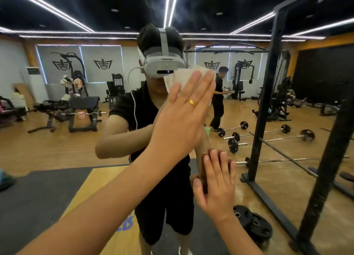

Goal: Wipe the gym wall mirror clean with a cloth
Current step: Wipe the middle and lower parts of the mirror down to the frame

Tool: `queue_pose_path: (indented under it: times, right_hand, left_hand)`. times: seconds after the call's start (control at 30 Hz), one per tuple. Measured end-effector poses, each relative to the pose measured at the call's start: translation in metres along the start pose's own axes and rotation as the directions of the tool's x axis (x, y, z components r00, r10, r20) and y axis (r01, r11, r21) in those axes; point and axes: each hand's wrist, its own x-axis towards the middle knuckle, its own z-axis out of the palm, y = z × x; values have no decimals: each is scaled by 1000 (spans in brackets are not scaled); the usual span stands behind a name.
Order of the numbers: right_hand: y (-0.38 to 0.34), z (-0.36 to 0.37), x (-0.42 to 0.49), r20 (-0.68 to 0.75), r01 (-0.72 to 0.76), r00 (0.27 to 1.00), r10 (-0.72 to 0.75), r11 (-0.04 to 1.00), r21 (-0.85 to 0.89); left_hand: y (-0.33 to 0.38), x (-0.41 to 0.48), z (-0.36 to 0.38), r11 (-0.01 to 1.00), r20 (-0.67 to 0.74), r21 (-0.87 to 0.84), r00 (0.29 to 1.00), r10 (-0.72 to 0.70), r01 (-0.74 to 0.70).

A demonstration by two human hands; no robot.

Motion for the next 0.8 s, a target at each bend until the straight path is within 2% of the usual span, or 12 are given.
queue_pose_path:
  times: [0.07, 0.13, 0.2, 0.33, 0.4, 0.53, 0.67, 0.8]
  right_hand:
    - [0, -1, -1, 6, 3, 1000, -3, 1000, -3]
    - [-3, -2, -1, 7, 11, 1000, -11, 1000, 7]
    - [-2, -3, 0, -2, -1, 1000, 1, 1000, 10]
    - [-2, -3, -1, -10, -12, 1000, 13, 1000, 27]
    - [-3, -2, 0, -1, -7, 1000, 7, 1000, 21]
    - [1, -2, 2, 1, 8, 1000, -8, 1000, -4]
    - [0, -5, -1, 2, 5, 1000, -5, 1000, 0]
    - [2, -5, 1, 15, 0, 1000, 0, 1000, -19]
  left_hand:
    - [-5, -28, 2, 987, 117, 57, 983, 141, -148]
    - [-24, -33, -5, 976, 138, 63, 970, 200, -210]
    - [-39, -14, -14, 981, 87, 68, 981, 173, -179]
    - [-37, 22, -21, 998, -69, 6, 996, -64, 65]
    - [-24, 13, -14, 992, -85, -47, 989, -124, 121]
    - [-10, -54, -3, 999, 23, -26, 999, -47, 47]
    - [-40, -135, -20, 994, 184, 107, 983, 13, -33]
    - [-73, -124, -37, 987, 147, 160, 988, -41, 17]
